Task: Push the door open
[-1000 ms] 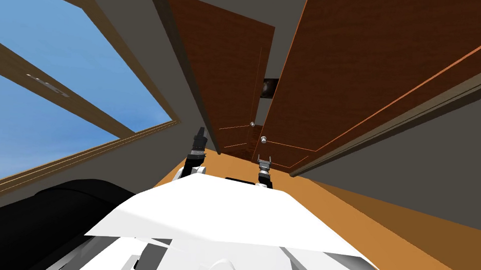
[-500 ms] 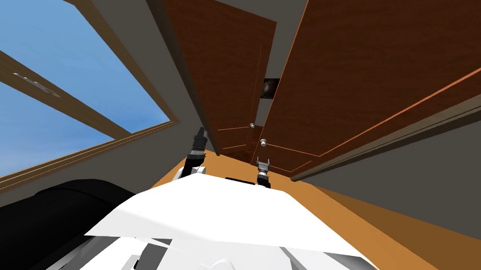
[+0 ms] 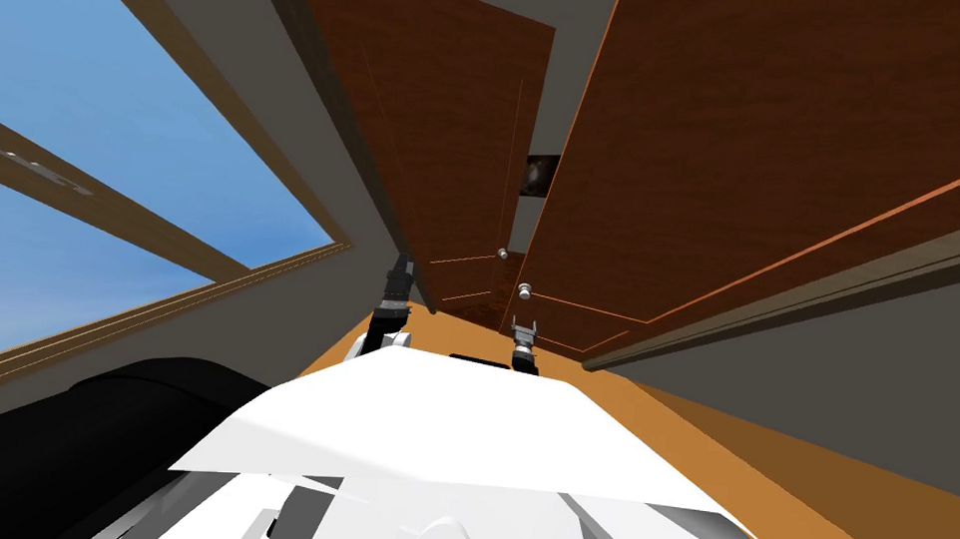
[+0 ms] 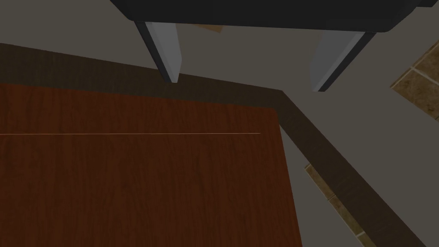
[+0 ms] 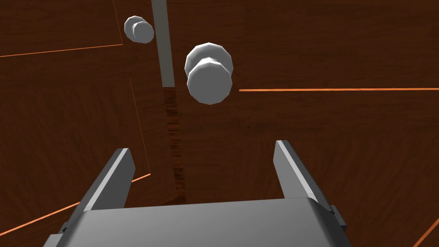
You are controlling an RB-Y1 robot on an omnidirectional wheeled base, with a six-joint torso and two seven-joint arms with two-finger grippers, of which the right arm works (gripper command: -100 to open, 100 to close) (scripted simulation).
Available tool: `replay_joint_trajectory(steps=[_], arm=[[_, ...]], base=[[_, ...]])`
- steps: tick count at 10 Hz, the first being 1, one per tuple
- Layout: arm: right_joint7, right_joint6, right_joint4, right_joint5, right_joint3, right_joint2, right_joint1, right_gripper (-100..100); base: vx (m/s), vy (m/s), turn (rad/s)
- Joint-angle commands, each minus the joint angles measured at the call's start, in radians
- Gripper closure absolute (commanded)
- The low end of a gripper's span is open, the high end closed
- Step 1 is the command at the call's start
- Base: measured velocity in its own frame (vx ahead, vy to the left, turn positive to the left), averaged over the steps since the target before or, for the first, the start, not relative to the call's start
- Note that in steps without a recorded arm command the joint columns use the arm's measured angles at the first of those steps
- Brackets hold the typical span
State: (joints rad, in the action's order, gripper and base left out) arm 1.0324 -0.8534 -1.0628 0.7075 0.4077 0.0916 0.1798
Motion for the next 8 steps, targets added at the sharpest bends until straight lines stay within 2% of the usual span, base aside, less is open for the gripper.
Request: replay_joint_trajectory(steps=[1,2,3,4,8], arm=[[0.023,-0.014,0.031,0.015,0.010,-0.003,-0.008,-100],[0.035,-0.020,0.047,0.026,0.016,-0.004,-0.012,-100],[0.023,-0.013,0.029,0.019,0.013,-0.003,-0.005,-100],[0.028,-0.014,0.035,0.022,0.009,-0.001,-0.009,-100],[0.033,-0.014,0.049,0.025,-0.001,0.000,-0.019,-100]], base=[[0.140,-0.059,0.032],[0.122,-0.052,0.027],[0.050,-0.022,0.007],[0.101,-0.022,0.025],[0.181,-0.030,0.023]])
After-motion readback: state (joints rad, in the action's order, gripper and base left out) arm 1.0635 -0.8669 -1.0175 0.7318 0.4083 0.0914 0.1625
